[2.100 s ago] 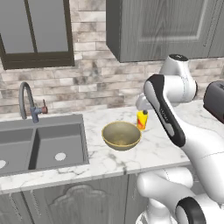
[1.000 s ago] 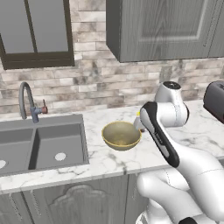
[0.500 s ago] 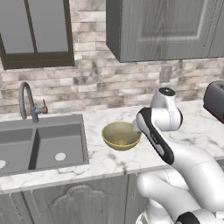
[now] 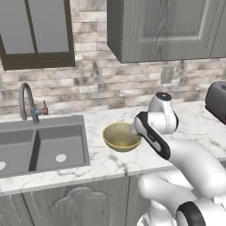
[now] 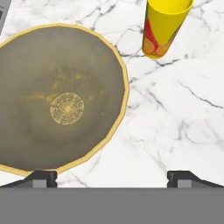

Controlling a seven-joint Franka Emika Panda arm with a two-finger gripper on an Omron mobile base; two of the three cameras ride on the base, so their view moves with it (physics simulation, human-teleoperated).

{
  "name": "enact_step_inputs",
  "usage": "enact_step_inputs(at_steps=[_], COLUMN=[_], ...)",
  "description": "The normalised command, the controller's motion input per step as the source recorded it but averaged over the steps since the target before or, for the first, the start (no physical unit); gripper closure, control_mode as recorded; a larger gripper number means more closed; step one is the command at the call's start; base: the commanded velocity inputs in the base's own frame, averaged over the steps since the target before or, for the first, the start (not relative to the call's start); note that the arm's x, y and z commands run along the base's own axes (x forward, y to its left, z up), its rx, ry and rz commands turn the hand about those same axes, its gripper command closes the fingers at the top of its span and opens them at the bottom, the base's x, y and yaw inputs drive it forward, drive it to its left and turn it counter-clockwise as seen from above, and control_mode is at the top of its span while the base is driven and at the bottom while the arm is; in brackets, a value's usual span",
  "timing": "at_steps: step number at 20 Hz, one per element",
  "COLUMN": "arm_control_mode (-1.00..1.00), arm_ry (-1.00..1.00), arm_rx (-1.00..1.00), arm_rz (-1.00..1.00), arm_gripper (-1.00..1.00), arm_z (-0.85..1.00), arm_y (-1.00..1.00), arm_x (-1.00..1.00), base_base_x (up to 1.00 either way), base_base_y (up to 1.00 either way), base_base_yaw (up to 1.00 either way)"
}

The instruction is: Place the cup in the left basin and the bowl in the right basin of the sink.

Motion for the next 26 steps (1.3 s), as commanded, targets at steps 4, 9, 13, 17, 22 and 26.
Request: enact_step_inputs(at_steps=[4,9,13,17,22,26], arm_control_mode=[-1.0,-1.0,-1.0,-1.0,-1.0,-1.0], arm_ry=[0.0,0.0,0.0,0.0,0.0,0.0], arm_rx=[0.0,0.0,0.0,0.0,0.0,0.0], arm_rz=[-0.02,-0.03,-0.02,-0.03,-0.03,-0.02], arm_gripper=[-1.0,-1.0,-1.0,-1.0,-1.0,-1.0], arm_z=[-0.24,-0.25,-0.21,-0.14,-0.16,-0.17], arm_y=[-0.03,-0.03,-0.01,0.0,0.0,0.0], arm_x=[0.25,0.25,0.2,0.11,0.12,0.13], base_base_x=[0.0,0.0,0.0,0.0,0.0,0.0], base_base_y=[0.0,0.0,0.0,0.0,0.0,0.0], base_base_yaw=[0.0,0.0,0.0,0.0,0.0,0.0])
